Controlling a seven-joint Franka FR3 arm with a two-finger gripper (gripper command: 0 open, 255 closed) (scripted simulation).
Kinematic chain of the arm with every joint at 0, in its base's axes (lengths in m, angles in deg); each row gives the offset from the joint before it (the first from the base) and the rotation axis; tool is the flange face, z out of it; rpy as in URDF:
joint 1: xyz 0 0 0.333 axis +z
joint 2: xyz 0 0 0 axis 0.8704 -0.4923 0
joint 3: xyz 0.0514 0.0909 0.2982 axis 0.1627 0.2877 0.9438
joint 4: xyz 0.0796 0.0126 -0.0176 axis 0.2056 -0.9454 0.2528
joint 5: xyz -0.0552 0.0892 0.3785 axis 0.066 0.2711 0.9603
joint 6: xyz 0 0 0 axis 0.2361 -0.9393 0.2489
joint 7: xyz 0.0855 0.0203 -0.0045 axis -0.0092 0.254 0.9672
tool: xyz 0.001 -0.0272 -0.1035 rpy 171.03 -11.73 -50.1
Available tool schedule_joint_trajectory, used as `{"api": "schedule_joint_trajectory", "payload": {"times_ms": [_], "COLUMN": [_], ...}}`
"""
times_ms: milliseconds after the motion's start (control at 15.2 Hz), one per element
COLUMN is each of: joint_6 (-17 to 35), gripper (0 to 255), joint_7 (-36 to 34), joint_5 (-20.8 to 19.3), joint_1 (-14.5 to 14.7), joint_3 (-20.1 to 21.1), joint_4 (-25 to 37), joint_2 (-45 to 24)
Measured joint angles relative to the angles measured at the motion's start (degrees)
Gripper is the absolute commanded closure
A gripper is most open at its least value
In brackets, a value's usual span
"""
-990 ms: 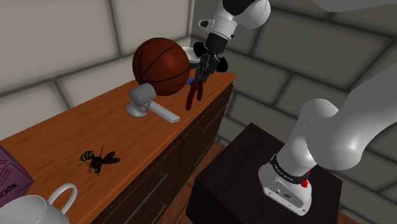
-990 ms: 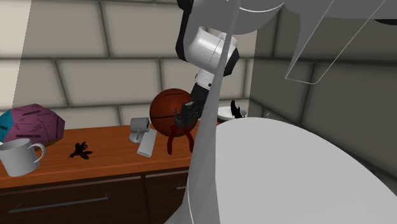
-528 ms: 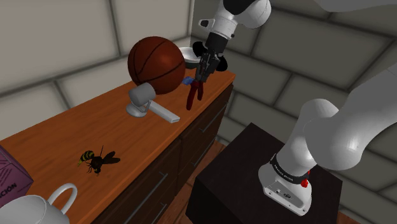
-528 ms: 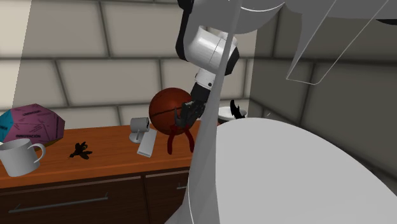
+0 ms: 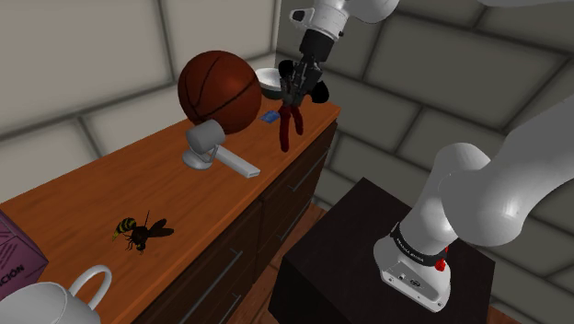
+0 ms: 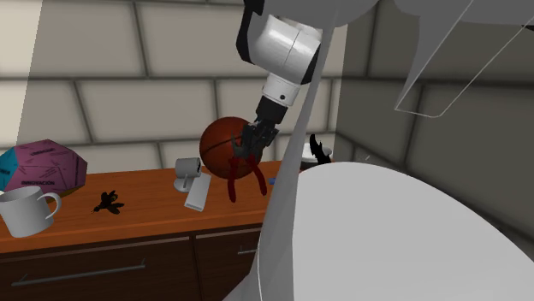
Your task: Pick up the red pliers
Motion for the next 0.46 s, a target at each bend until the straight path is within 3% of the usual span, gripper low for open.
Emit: {"api": "schedule_joint_trajectory", "payload": {"times_ms": [462], "joint_6": [-4.6], "gripper": [255], "joint_7": [-1.8], "joint_5": [-0.4], "joint_1": [0.0], "joint_3": [0.3], "joint_4": [4.5], "joint_2": [0.5]}}
